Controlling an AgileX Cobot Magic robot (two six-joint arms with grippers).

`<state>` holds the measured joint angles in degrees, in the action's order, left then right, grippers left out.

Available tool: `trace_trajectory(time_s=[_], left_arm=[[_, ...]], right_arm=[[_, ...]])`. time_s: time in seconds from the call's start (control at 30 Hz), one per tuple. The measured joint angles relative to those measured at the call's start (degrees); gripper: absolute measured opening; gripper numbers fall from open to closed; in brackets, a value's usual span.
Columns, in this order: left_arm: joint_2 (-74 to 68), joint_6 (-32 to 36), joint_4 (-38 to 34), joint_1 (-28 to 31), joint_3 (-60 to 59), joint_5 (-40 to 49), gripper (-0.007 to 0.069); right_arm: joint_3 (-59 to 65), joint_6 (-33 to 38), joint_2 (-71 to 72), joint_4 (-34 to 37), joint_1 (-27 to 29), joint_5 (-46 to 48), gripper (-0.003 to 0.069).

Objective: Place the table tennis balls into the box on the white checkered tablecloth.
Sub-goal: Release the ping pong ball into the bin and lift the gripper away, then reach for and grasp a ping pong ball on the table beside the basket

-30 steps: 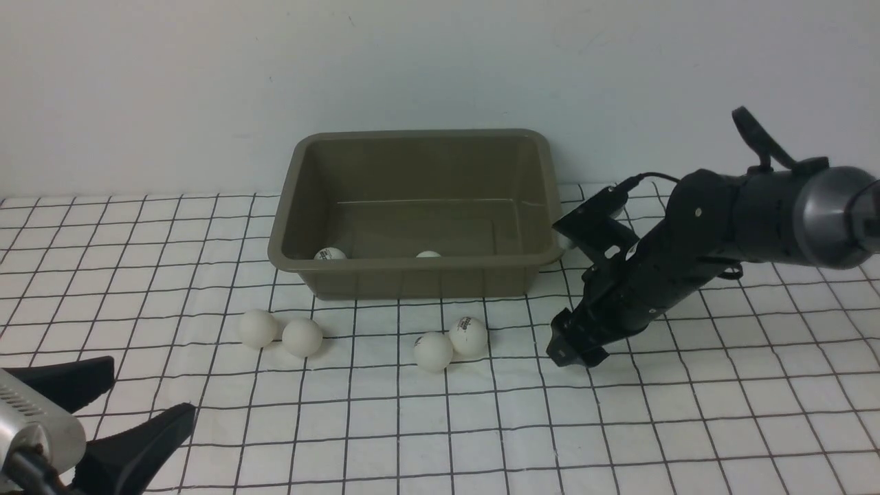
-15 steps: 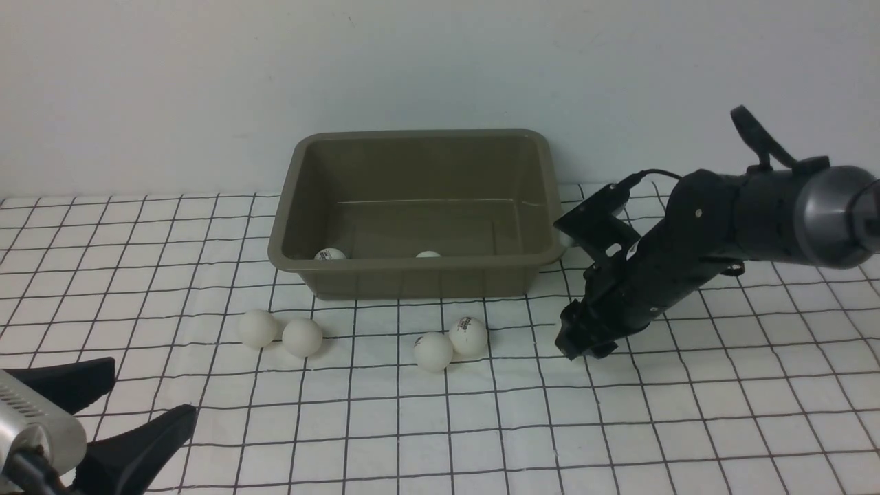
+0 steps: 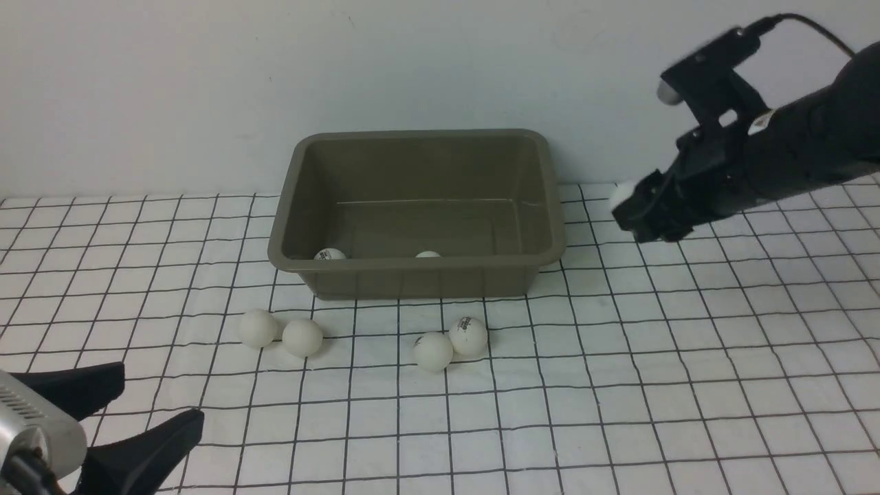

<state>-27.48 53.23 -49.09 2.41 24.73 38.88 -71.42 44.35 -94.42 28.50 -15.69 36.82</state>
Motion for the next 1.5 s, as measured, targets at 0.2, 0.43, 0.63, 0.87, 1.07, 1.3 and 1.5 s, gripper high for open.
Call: trace_trajectory(time_s=[0.2,0.43,0.63,0.87,1.07,1.3,1.5], left_arm=[[0.0,1.1,-0.3,0.0,0.0,0.1,0.0503],[0.0,2.1,-0.6,0.0,0.0,1.4,0.0503],[0.0,2.1,-0.9,0.0,0.0,1.9,0.0503],[0.0,2.4,-1.0,0.0,0.0,2.0,0.0503],[0.0,2.5,-1.0,0.0,0.0,2.1,0.0503],[0.0,2.5,-1.0,0.0,0.0,2.2,0.0503],[0.0,2.5,-1.0,0.0,0.0,2.4,0.0503]], right_arm=[[-4.8,15.8,-8.8,19.2,-2.9,-1.9,0.034],[-12.1,22.8,-16.7,26.2,-2.9,-1.6,0.034],[-15.8,23.6,-19.9,26.6,-2.9,-0.9,0.037],[-16.3,21.6,-16.8,19.8,-2.9,-2.0,0.0475],[-16.3,14.8,-9.0,8.9,-2.9,1.8,0.0477],[-16.1,1.9,0.9,-0.3,-2.9,16.3,0.0477],[-8.4,-3.9,2.0,-1.5,-7.1,18.0,0.0477]])
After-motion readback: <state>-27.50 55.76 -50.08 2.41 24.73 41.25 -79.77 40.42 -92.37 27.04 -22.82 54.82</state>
